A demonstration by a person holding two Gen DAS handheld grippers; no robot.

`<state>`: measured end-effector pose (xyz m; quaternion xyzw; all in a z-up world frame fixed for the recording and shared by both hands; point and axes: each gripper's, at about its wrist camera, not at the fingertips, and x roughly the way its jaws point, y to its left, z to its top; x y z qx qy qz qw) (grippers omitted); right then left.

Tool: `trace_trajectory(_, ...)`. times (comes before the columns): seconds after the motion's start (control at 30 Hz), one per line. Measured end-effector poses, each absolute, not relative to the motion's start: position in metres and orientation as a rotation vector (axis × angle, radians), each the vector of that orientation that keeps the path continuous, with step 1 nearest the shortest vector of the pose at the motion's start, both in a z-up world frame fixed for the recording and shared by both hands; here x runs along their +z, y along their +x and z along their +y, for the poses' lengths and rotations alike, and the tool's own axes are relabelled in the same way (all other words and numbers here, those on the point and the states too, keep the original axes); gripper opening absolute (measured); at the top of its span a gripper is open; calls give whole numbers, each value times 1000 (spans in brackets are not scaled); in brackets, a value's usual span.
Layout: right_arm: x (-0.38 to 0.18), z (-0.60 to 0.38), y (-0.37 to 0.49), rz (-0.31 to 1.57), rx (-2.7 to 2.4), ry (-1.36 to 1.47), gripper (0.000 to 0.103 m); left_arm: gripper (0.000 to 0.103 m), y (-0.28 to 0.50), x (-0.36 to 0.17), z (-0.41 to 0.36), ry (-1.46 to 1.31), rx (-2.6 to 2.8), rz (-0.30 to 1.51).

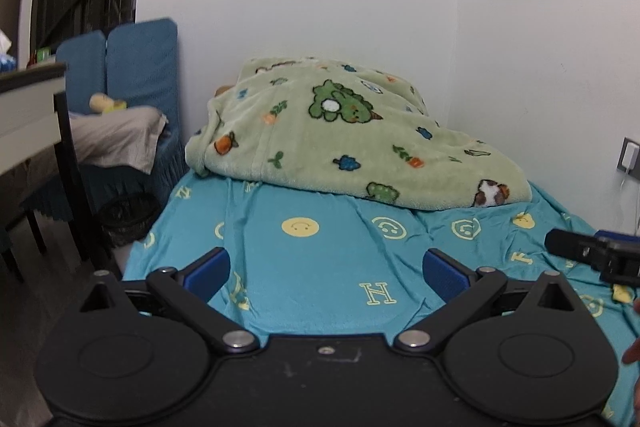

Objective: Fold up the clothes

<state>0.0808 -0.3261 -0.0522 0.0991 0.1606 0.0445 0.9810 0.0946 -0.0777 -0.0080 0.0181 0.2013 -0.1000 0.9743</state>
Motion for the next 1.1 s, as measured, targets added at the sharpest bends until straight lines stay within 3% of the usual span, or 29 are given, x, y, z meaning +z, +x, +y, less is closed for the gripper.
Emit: trace_trajectory(1.1,-53,-324,77,309,69,178,103,103,100,-19,-85,62,-186,436)
